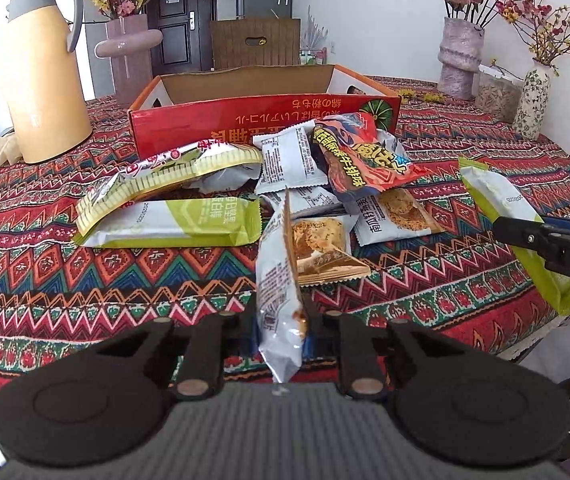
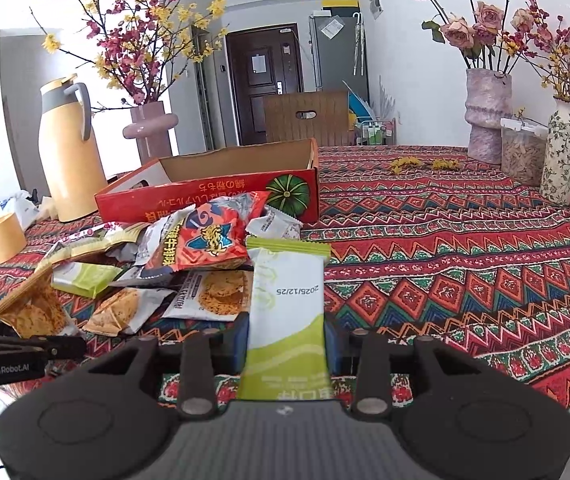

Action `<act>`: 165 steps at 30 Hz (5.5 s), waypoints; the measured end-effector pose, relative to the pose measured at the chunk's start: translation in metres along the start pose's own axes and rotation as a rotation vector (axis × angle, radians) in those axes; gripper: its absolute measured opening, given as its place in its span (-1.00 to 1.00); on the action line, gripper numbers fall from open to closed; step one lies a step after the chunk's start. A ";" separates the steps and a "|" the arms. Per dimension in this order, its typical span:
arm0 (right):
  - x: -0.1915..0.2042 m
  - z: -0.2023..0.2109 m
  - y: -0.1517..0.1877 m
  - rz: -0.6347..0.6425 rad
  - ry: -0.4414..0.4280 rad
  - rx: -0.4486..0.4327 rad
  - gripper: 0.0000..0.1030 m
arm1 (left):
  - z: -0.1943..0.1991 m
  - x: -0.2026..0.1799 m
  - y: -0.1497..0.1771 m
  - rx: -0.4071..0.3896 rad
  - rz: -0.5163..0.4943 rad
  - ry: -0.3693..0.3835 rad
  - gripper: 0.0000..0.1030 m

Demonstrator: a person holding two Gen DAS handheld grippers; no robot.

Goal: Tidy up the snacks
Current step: 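Carry both packets over the box and open both tools to drop them, then withdraw both open tools from the box back toward the snack pile, then close the right tool on a white printed packet in the pile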

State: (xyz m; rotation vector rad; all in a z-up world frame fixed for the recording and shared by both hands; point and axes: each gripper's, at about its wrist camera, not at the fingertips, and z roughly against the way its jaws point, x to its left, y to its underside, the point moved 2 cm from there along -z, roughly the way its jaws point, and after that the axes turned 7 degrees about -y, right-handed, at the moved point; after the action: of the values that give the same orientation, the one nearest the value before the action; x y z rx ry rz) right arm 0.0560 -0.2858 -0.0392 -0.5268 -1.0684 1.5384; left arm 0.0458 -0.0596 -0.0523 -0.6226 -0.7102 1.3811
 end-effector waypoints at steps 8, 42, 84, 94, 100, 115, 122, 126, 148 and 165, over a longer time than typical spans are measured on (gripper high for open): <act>0.003 0.001 -0.003 0.008 -0.001 -0.010 -0.30 | 0.016 0.006 -0.009 -0.061 0.009 -0.007 -0.63; 0.006 -0.083 -0.111 0.058 -0.019 -0.118 -0.30 | -0.030 0.035 -0.146 -0.214 0.098 -0.048 -0.62; -0.004 -0.206 -0.186 0.058 -0.063 -0.132 0.95 | -0.127 0.077 -0.204 -0.263 0.249 -0.170 1.00; 0.010 -0.171 -0.193 0.080 -0.057 -0.189 1.00 | -0.090 0.071 -0.202 -0.291 0.235 -0.171 1.00; 0.018 -0.153 -0.179 0.083 -0.057 -0.163 1.00 | -0.064 0.073 -0.180 -0.285 0.227 -0.193 1.00; 0.061 -0.120 -0.143 0.129 -0.050 -0.062 1.00 | -0.006 0.105 -0.097 -0.223 0.262 -0.248 1.00; 0.080 -0.105 -0.118 0.129 -0.015 0.011 1.00 | 0.013 0.115 -0.072 -0.201 0.256 -0.227 1.00; 0.089 -0.091 -0.107 0.146 -0.001 0.032 1.00 | 0.014 0.122 -0.062 -0.181 0.264 -0.223 1.00; 0.089 -0.132 -0.039 0.035 0.082 0.229 1.00 | -0.002 0.122 -0.036 -0.101 0.280 -0.209 1.00; 0.083 -0.118 -0.043 0.047 0.043 0.142 -0.39 | 0.000 0.123 -0.035 -0.112 0.297 -0.191 1.00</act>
State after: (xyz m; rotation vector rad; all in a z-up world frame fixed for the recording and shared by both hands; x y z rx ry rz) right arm 0.1517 -0.1698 -0.0419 -0.4874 -0.9116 1.6234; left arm 0.0752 0.0591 -0.0153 -0.7117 -0.8783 1.6996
